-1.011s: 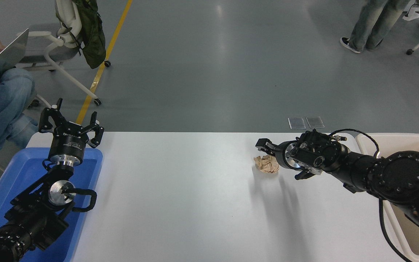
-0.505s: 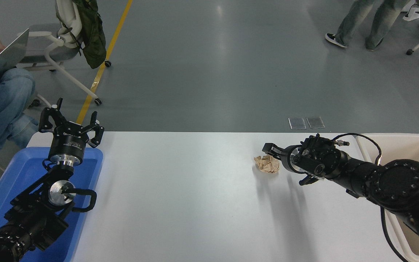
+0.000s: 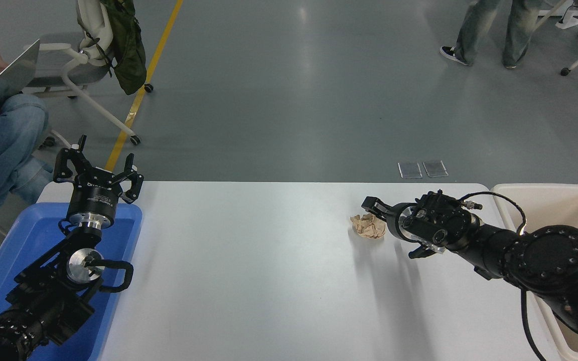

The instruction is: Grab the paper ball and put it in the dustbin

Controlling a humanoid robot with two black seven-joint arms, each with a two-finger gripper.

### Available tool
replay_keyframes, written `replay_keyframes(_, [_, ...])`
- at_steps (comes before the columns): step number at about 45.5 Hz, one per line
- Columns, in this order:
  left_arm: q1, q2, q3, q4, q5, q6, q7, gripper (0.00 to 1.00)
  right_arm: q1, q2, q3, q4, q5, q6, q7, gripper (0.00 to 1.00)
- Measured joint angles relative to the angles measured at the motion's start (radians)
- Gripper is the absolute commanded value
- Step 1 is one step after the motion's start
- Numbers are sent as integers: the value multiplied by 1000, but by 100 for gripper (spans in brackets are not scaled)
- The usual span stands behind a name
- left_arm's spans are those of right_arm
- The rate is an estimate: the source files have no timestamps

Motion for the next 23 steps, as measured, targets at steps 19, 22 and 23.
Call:
replay_keyframes(19, [0, 0, 0, -1, 0, 0, 0, 99, -37, 0, 22, 6, 1, 2, 4, 0])
replay_keyframes(22, [0, 0, 0, -1, 0, 0, 0, 99, -49, 0, 23, 5, 1, 2, 4, 0])
replay_keyframes(23, [0, 0, 0, -1, 0, 0, 0, 99, -52, 0, 23, 4, 1, 2, 4, 0])
